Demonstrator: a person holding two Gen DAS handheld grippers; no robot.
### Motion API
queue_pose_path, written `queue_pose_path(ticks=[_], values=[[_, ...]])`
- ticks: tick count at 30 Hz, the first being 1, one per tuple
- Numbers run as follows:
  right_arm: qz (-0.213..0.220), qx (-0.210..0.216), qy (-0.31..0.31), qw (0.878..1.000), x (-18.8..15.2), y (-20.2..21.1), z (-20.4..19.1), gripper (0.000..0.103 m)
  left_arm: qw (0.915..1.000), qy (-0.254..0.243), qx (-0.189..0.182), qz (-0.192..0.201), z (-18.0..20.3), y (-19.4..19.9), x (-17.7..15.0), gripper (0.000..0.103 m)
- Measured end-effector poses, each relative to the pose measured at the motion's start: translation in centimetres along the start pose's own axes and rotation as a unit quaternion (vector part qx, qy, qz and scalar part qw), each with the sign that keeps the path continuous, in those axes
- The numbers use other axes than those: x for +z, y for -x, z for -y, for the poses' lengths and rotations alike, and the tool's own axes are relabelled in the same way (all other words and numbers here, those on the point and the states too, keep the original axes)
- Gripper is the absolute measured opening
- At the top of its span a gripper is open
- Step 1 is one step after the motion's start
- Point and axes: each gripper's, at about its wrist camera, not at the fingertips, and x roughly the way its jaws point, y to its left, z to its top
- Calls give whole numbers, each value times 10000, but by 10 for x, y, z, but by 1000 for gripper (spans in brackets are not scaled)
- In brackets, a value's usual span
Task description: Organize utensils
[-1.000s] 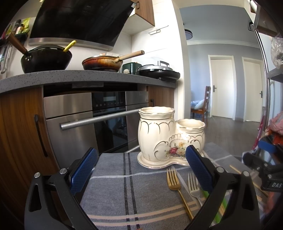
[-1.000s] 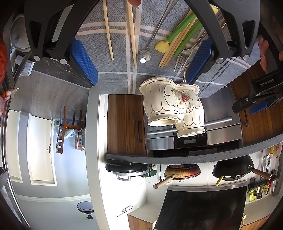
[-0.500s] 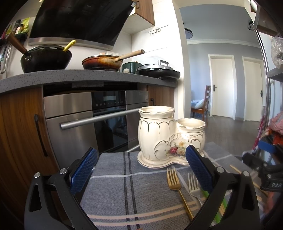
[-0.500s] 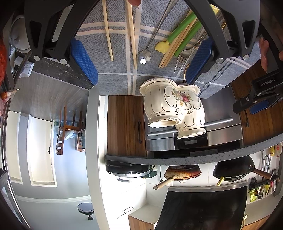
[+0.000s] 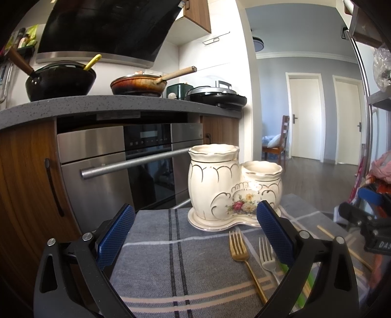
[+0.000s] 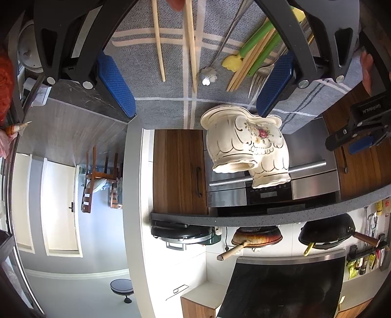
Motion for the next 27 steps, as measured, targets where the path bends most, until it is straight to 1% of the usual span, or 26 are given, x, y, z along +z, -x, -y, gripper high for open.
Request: queue_pose_path(ticks=[3, 5, 7, 10, 12, 14, 17, 18, 20, 22, 23, 24, 26, 27], values=[[-151, 14, -159, 9998, 2, 0, 3, 98, 10000, 21, -38, 2, -1, 0, 0, 99], [-347, 45, -131, 9993, 4, -3, -3, 98, 10000, 55, -64, -24, -5, -2, 1, 99], [-567, 122, 22, 9983, 6, -6, -15, 98, 9999, 41, 16, -93, -10, -5, 5, 99], [-967, 323, 176, 9946, 9, -11, -37, 98, 9994, 253, 14, -230, -28, -9, 11, 99], [-1263, 416, 221, 9909, 7, -18, -50, 96, 9989, 362, -8, -305, -38, -11, 13, 99], [-1648, 600, 232, 9842, 5, -29, -66, 88, 9988, 371, 67, -322, -45, -12, 12, 99], [-2057, 674, 356, 9756, 0, -46, -89, 73, 9987, 335, 122, -363, -53, -14, 12, 99], [-2152, 685, 398, 9733, -2, -52, -95, 69, 9986, 344, 108, -389, -55, -15, 11, 99], [-2335, 737, 485, 9684, -6, -62, -109, 54, 9982, 375, 73, -457, -59, -17, 9, 99], [-2536, 725, 601, 9627, -11, -72, -123, 43, 9979, 387, 72, -513, -63, -18, 8, 99], [-2607, 740, 615, 9606, -12, -76, -126, 36, 9977, 405, 74, -536, -65, -19, 7, 99], [-2725, 761, 634, 9571, -15, -81, -131, 34, 9974, 444, 57, -560, -67, -19, 7, 99], [-2864, 740, 686, 9528, -21, -87, -137, 23, 9968, 532, -20, -604, -70, -20, 6, 99], [-2907, 733, 705, 9514, -23, -89, -139, 21, 9965, 561, -42, -614, -71, -20, 6, 99]])
